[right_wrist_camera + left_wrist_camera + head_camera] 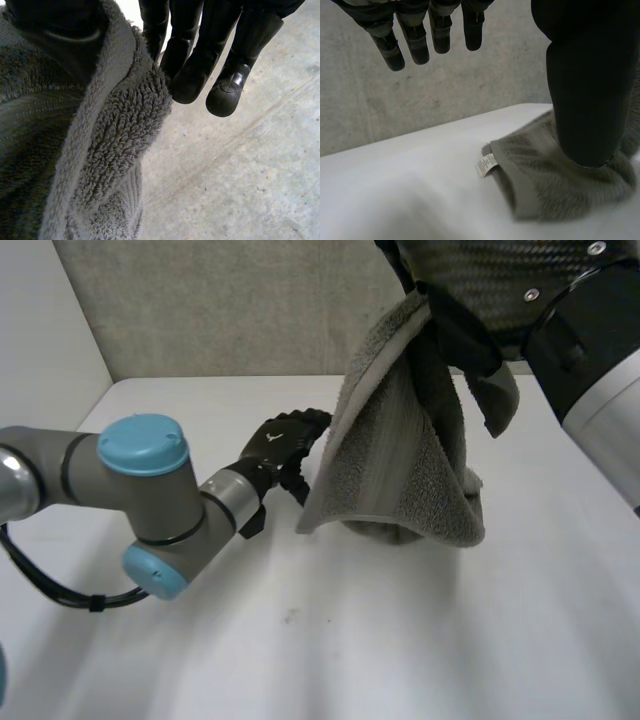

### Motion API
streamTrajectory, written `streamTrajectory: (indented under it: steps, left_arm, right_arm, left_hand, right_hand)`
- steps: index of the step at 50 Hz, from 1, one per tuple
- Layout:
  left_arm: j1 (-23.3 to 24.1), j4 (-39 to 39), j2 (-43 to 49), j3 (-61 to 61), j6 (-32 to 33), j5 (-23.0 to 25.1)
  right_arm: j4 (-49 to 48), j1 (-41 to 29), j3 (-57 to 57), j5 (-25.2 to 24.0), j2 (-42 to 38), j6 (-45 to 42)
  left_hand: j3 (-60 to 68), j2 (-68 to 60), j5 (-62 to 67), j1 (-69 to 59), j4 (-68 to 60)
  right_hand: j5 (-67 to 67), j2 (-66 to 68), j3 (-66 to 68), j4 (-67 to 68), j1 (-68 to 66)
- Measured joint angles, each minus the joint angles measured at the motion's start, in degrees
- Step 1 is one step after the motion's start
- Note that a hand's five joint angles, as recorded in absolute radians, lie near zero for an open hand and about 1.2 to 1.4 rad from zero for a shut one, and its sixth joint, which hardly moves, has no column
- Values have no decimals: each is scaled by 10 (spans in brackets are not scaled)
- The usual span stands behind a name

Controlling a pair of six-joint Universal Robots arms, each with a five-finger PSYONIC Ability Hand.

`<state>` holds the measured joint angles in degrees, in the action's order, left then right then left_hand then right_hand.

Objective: Fold the towel.

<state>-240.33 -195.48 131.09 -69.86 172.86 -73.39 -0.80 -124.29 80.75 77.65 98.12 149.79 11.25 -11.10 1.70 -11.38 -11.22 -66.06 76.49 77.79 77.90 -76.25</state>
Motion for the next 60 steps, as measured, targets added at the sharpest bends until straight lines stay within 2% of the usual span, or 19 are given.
streamTrajectory:
  steps: [10,18,23,27,28,30,35,43,50,56,60]
  left_arm:
    - [61,17,71,110,-6,-22]
    - [101,43,114,150,-8,-44]
    - [118,74,124,147,-11,-44]
    - [124,94,124,139,-9,-41]
    - [124,96,123,138,-8,-41]
    - [122,106,119,138,-6,-43]
    - [104,122,101,149,-1,-59]
    - [14,126,29,196,45,-152]
    - [-29,101,-37,227,78,-207]
    - [-34,87,-93,201,80,-217]
    - [-32,84,-133,122,81,-212]
  right_arm:
    - [-1,-13,1,7,25,2]
    - [-3,-16,-1,14,28,1]
    - [-4,-10,0,13,27,-1]
    - [-4,-6,0,9,26,-1]
    - [-5,-5,0,9,26,-1]
    - [-6,-2,0,7,24,-1]
    - [-10,17,-3,6,21,0]
    - [-48,50,-5,8,16,3]
    - [-132,63,4,11,11,12]
    - [-188,76,12,10,-12,30]
    - [-194,89,19,0,-34,42]
  left_hand:
    - [-1,1,0,0,0]
    - [29,-32,25,-28,-28]
    - [258,-260,246,-257,-251]
    - [478,-487,474,-483,-479]
    - [506,-508,496,-502,-502]
    - [551,-555,541,-541,-552]
    - [579,-580,564,-559,-579]
    - [583,-584,569,-564,-584]
    - [584,-585,569,-564,-585]
    - [584,-586,569,-564,-585]
    - [584,-586,570,-564,-585]
  right_hand:
    - [0,0,0,0,0]
    - [0,0,0,0,0]
    - [0,0,0,0,0]
    - [0,0,0,0,0]
    - [0,0,0,0,0]
    - [0,0,0,0,0]
    - [0,0,0,0,0]
    - [0,0,0,0,0]
    - [0,0,0,0,0]
    - [0,0,0,0,0]
    - [0,0,0,0,0]
